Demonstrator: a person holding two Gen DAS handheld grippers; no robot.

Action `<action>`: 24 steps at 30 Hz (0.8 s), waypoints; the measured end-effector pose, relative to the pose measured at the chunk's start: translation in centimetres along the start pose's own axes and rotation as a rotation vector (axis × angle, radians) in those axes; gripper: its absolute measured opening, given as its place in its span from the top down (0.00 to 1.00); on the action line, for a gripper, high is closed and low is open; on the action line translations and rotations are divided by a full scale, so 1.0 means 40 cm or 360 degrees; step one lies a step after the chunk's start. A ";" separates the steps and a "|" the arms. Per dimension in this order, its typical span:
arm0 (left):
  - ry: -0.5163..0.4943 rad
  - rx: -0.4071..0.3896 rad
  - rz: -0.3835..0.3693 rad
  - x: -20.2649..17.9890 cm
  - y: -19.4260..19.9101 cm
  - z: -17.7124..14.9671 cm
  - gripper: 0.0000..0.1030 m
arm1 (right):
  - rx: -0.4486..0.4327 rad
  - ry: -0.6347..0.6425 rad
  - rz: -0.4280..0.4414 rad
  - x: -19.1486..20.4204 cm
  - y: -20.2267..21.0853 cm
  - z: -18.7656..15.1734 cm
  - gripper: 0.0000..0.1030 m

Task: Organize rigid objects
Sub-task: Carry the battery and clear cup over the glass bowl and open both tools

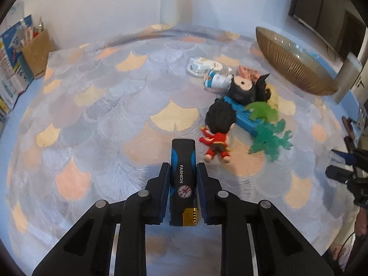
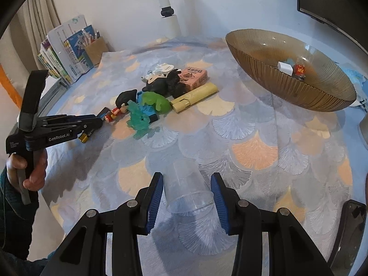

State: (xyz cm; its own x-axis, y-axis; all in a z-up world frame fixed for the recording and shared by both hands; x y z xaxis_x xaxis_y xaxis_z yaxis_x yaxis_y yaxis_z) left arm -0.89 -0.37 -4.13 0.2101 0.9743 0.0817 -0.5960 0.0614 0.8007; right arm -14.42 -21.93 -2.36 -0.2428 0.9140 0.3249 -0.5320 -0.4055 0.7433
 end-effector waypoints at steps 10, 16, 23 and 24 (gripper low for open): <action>0.0030 -0.0213 -0.0107 -0.069 0.128 0.114 0.81 | -0.0089 0.0091 -0.0071 -0.005 0.094 0.068 0.59; 0.0032 -0.0570 -0.0293 -0.199 0.300 0.342 0.81 | -0.0381 0.0121 -0.0304 -0.074 0.299 0.250 0.59; 0.0014 -0.0468 -0.0465 -0.407 0.214 0.490 0.81 | -0.0475 -0.0099 -0.0423 -0.226 0.378 0.360 0.59; 0.0004 -0.0426 -0.0464 -0.434 0.185 0.486 0.81 | -0.0436 -0.0146 -0.0403 -0.253 0.355 0.356 0.59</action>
State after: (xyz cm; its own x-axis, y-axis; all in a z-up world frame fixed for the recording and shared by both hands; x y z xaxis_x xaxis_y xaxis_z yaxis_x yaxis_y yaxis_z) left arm 6.14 -21.04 11.91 0.3987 0.9081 -0.1283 -0.6926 0.3898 0.6069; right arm -7.96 -36.85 13.24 -0.0087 0.9774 0.2111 -0.7657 -0.1423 0.6272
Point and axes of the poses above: each gripper's, at about its wrist camera, not at the fingertips, and y roughly against the way its jaws point, x to its left, z to its top, the point moved 5 cm from there along -y, roughly the way its jaws point, and after that the axes turned 11 degrees about z, right-handed, at the moved point
